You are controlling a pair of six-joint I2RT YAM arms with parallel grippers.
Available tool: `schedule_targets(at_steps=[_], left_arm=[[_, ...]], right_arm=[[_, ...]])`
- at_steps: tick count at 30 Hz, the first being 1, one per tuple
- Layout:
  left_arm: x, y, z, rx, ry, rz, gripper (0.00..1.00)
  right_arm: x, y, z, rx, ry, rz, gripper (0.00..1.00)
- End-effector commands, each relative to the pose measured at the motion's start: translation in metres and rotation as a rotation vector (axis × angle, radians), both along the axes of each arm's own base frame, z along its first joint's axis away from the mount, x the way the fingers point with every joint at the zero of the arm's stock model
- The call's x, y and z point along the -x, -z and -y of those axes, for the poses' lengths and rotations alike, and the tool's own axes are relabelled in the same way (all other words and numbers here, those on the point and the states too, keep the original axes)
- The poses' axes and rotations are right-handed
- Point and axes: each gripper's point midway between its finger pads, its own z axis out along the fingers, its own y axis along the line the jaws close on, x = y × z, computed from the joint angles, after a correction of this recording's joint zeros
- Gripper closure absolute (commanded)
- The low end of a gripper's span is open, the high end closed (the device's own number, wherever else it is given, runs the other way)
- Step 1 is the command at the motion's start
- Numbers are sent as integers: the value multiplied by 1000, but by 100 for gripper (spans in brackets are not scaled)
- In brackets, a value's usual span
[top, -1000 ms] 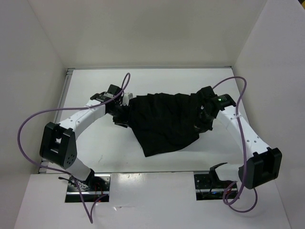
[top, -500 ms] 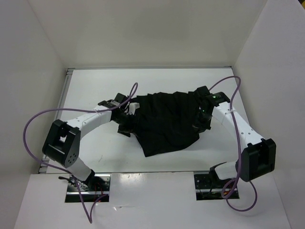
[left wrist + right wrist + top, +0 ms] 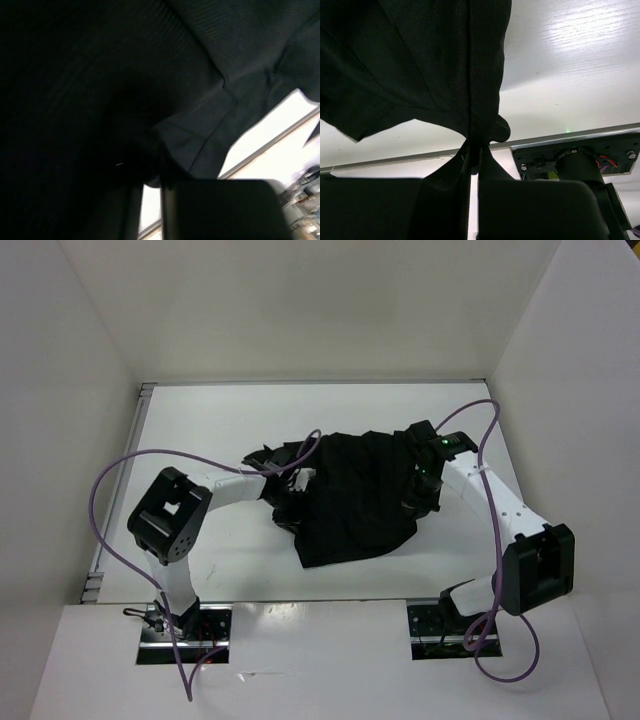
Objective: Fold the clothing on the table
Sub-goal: Flatten the skirt out, then fold the skirt
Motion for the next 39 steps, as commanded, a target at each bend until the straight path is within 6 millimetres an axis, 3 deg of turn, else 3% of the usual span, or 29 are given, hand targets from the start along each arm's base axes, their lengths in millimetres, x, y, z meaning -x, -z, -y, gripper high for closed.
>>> schedule_targets(at_steps=[1, 2, 4, 8, 9, 11, 14, 17, 20, 21, 23, 24, 25, 26, 27, 28, 30, 31, 35, 37, 38, 39], left_arm=[[-4, 22, -15, -110, -13, 28, 95], [-12, 20, -20, -135, -31, 44, 100], [-26, 21, -36, -201, -79, 64, 100], [-84, 9, -73, -297, -213, 140, 100], [-106, -3, -74, -290, -243, 179, 100], [-127, -3, -91, -305, -292, 181, 100], [-157, -6, -107, -294, -335, 193, 100], [-163, -4, -115, -300, -356, 183, 100], [-153, -3, -114, -280, -350, 175, 100], [-139, 5, -116, -285, -350, 137, 100], [-129, 3, -115, -267, -345, 132, 100], [-117, -1, -114, -246, -337, 119, 93], [-111, -5, -112, -228, -341, 113, 74], [-107, -12, -110, -203, -338, 124, 47], [-102, -20, -108, -182, -344, 126, 32], [-98, -43, -104, -148, -339, 179, 29], [-86, -53, -106, -130, -376, 182, 21], [-85, -70, -106, -107, -389, 222, 21], [-62, -73, -103, -81, -409, 187, 21], [-51, -64, -99, -53, -398, 142, 34], [-49, -63, -93, -37, -392, 136, 48], [-47, -57, -91, -34, -387, 121, 49]], right_arm=[[-10, -3, -3, -1, -15, 46, 100], [-10, -3, -3, -1, -15, 46, 100], [-13, 6, -4, 0, -24, 48, 100], [-28, 21, -7, 12, -45, 53, 100], [-31, 24, -8, 12, -45, 51, 100], [-43, 34, -9, 26, -63, 66, 100], [-65, 46, -7, 35, -58, 83, 100], [-76, 56, -6, 40, -68, 79, 100], [-70, 71, 1, 80, -65, 42, 100], [-67, 73, 4, 96, -64, 35, 100], [-70, 71, 3, 94, -63, 44, 100], [-70, 74, 6, 109, -62, 39, 100], [-71, 76, 9, 112, -52, 30, 100], [-70, 79, 9, 115, -52, 19, 100], [-70, 81, 9, 118, -53, 10, 100], [-69, 81, 9, 118, -53, 10, 100], [-72, 81, 8, 114, -52, 22, 100], [-72, 81, 8, 114, -52, 22, 100], [-72, 84, 9, 117, -52, 13, 100], [-71, 87, 8, 112, -63, 0, 100], [-71, 87, 8, 112, -63, 0, 100], [-71, 87, 8, 112, -63, 0, 100]])
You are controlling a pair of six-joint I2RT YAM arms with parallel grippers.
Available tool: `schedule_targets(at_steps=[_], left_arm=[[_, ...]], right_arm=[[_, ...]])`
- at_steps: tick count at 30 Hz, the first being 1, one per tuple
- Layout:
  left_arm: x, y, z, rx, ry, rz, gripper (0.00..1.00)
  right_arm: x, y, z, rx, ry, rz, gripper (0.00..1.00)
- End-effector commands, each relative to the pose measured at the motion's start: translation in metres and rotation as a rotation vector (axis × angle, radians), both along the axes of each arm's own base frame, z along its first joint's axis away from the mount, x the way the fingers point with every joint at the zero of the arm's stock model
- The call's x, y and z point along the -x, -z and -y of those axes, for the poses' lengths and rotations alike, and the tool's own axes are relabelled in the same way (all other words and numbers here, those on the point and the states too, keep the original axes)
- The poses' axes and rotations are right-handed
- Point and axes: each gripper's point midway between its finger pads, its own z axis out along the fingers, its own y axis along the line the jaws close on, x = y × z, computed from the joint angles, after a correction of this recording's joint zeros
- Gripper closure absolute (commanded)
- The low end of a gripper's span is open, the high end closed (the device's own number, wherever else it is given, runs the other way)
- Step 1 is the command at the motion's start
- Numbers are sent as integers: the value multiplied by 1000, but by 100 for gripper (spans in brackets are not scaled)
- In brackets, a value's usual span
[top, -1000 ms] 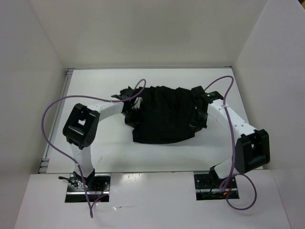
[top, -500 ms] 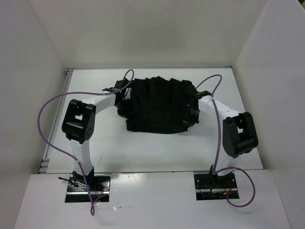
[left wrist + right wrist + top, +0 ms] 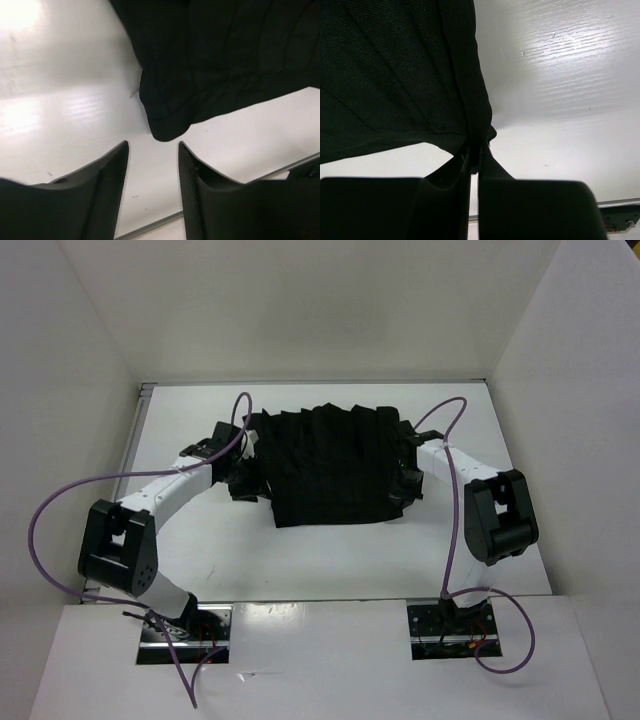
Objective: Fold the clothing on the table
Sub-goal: Fold the skirt
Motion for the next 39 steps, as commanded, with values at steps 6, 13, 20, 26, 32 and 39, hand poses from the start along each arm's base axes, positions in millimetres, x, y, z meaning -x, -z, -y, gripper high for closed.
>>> schedule_targets(at_steps=[6, 13, 20, 26, 32, 39], left_arm=[[26, 40, 17, 18, 18, -140, 63], [24, 62, 21, 11, 18, -173, 63], [27, 84, 30, -9, 46, -220, 62], [22, 95, 44, -8, 60, -231, 57], [22, 107, 59, -47, 100, -239, 59], [32, 124, 56, -136, 140, -268, 96]], right_arm=[[0, 2, 6, 31, -6, -10, 100], [2, 2, 7, 33, -6, -19, 100], [1, 2, 8, 42, -5, -16, 100], [1, 2, 8, 42, -5, -16, 100], [1, -1, 8, 39, -5, -7, 100], [1, -6, 13, 45, 6, 4, 100]])
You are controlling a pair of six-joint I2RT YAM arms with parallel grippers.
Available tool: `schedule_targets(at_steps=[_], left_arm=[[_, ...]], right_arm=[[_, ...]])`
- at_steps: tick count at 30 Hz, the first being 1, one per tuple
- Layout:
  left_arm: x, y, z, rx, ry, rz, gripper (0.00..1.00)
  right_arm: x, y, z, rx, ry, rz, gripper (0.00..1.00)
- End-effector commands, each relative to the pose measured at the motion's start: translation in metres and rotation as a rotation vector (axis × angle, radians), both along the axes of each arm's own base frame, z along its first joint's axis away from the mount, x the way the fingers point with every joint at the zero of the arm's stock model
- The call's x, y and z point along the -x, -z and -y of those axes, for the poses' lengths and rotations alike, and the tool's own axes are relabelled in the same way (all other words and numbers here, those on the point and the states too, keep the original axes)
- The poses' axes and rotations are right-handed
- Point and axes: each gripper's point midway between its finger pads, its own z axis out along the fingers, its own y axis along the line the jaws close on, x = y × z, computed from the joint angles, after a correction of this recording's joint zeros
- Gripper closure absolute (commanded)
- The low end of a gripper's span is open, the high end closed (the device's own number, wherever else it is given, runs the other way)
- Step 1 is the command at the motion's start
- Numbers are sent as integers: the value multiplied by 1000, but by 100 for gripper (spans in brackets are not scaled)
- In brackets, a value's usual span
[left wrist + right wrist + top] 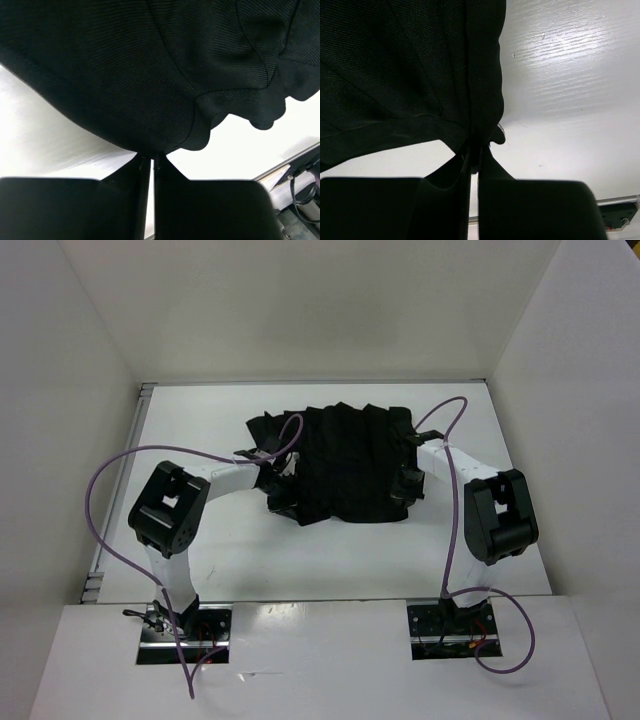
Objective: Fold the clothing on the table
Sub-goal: Fold the skirt
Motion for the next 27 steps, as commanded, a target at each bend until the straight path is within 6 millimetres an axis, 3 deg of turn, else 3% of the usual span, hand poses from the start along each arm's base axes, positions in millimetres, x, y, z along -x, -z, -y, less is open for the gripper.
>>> schedule_targets(at_steps=[1, 3, 5, 6, 9, 13, 19, 21, 22, 27], left_arm=[[13, 46, -27, -177, 15, -48, 100], [10, 44, -31, -205, 19, -35, 100], [5, 30, -35, -223, 8, -2, 100], [-7, 18, -45, -224, -21, 43, 100], [-17, 1, -71, -278, -79, 81, 100], [-9, 13, -115, -414, -95, 35, 100], [-1, 19, -113, -398, -87, 13, 100], [-2, 18, -109, -374, -83, 16, 100], [-1, 18, -106, -357, -70, 11, 100], [1, 9, -96, -294, -60, 19, 100]], right_arm=[[1, -7, 6, 20, 0, 9, 100], [-1, -8, 10, 30, 10, 12, 100], [-1, -8, 12, 40, 12, 15, 100], [-2, -10, 15, 38, 21, 24, 100], [-4, -8, 22, 67, 34, 22, 100], [-8, -5, 35, 112, 68, 25, 100], [-8, -3, 34, 109, 76, 16, 100], [-7, -2, 32, 98, 75, 13, 78], [-12, -11, 31, 89, 77, 45, 69], [-21, -40, 25, 43, 87, 134, 52]])
